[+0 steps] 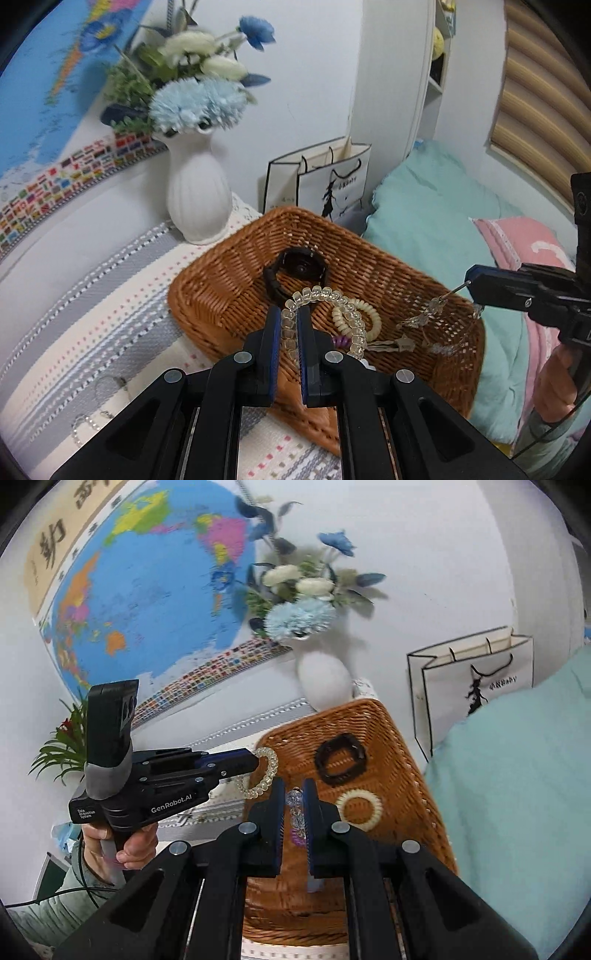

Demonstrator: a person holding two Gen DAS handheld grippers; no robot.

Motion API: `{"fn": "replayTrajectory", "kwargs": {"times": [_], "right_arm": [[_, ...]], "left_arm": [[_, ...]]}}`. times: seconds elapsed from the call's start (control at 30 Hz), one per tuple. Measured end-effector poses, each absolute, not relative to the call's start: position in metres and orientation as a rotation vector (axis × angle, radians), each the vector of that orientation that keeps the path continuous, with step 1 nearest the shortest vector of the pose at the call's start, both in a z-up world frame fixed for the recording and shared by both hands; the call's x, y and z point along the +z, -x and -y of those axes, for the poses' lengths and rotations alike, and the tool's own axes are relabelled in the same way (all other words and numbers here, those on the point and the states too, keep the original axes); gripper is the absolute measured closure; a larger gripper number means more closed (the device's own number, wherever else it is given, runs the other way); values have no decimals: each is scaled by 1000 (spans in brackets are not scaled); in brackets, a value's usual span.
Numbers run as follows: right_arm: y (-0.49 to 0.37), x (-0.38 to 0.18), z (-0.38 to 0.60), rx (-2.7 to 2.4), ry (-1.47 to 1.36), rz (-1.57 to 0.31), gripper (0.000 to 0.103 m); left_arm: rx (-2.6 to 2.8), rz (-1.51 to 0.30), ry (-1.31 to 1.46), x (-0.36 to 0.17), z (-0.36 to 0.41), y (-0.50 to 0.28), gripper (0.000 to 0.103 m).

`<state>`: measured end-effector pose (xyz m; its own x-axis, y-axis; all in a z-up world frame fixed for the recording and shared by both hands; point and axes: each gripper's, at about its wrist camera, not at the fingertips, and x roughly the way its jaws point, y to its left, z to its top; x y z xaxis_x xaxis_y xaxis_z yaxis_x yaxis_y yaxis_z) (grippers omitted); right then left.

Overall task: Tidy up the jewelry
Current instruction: 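Carry the bead bracelet and silver earring over the wicker basket with both tools, then open both tools to drop the bracelet and earring into the basket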

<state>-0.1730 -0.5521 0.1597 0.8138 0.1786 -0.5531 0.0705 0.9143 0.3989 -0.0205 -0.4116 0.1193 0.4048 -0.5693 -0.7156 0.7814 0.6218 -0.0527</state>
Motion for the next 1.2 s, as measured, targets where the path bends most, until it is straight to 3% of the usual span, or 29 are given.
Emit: {"fn": "replayTrajectory", "kwargs": {"times": [0.6, 0.77, 0.87, 1.2], "right_arm": [[161, 120, 579, -90, -387, -708, 92], [169, 125, 581, -68, -430, -687, 80], [177, 134, 575, -69, -411, -663, 73], [179, 155, 529, -8, -356, -637, 73]], "left_arm": [[-796, -830, -419, 73, 440, 4, 93], [-782, -804, -415, 80, 426, 13, 60], [-791, -768, -414, 90, 412, 23, 59], [-735, -687, -279, 136, 306, 36, 58]]}}
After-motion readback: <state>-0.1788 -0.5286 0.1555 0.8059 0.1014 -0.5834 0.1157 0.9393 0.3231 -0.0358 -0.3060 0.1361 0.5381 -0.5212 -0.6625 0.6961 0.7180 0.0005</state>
